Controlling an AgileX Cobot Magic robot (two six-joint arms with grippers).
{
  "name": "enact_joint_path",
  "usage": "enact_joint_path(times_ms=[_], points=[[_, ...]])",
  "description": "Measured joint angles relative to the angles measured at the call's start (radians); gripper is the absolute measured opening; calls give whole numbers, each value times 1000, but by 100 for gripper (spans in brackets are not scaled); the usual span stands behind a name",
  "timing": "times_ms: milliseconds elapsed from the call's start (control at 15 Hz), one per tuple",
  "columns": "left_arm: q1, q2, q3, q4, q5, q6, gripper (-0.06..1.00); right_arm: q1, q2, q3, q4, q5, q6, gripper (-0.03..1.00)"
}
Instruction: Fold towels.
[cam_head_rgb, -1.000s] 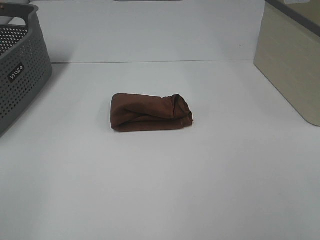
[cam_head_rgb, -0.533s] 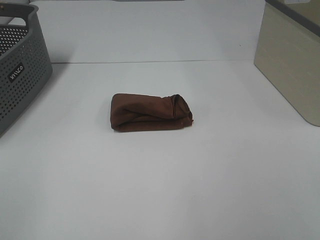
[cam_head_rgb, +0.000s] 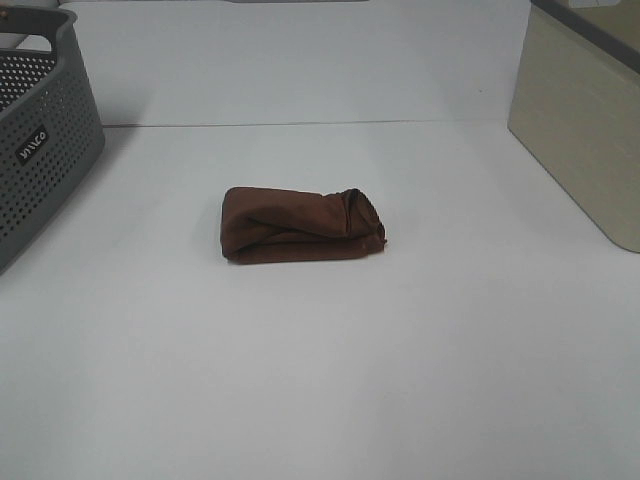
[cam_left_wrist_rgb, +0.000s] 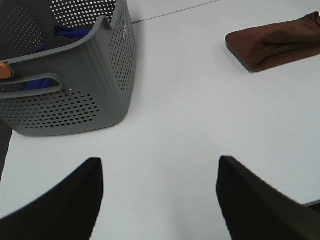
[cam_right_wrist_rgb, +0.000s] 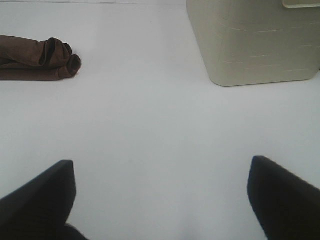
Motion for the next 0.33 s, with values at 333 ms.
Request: enact_joint_path(times_ms=[333], points=[[0,0,0,0,0,0,63,0,0,0,0,0,0,88]])
